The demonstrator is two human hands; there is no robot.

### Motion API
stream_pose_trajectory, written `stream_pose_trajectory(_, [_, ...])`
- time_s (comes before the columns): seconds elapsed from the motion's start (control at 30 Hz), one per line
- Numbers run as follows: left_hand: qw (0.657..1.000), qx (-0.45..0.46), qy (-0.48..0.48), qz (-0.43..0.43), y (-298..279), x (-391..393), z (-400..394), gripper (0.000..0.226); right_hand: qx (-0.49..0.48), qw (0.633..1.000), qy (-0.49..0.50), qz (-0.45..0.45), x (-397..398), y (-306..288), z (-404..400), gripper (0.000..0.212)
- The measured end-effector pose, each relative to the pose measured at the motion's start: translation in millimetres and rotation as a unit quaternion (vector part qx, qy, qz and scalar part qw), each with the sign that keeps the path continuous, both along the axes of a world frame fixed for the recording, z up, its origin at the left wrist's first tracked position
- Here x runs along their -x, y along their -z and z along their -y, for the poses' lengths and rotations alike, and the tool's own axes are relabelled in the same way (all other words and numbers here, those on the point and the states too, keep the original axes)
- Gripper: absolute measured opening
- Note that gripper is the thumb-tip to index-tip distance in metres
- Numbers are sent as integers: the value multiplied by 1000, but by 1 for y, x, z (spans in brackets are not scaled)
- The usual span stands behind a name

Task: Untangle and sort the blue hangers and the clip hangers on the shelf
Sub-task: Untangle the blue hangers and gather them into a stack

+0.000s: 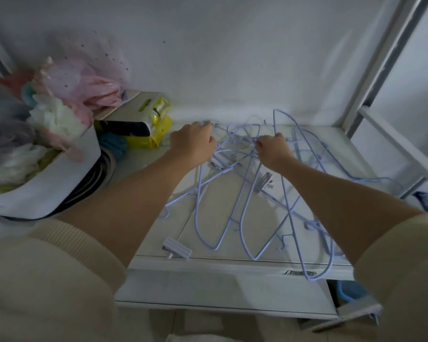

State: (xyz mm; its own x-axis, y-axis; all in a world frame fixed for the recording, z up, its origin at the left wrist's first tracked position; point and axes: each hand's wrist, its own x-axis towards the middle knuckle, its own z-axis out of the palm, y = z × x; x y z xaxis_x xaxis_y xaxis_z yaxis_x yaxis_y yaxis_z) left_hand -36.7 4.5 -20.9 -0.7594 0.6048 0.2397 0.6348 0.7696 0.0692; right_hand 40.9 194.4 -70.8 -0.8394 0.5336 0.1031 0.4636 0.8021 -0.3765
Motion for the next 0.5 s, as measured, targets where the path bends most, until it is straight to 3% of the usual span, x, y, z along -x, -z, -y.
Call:
stream_pose_trajectory(0.2, [999, 1, 7, 35, -13, -10, -4, 32, 64, 992, 14, -105, -12, -39, 1, 20])
stream_pose_trajectory(0.5, [961, -2, 73, 267, -11, -44, -24, 38, 127, 981, 13, -149, -18, -44, 18, 21])
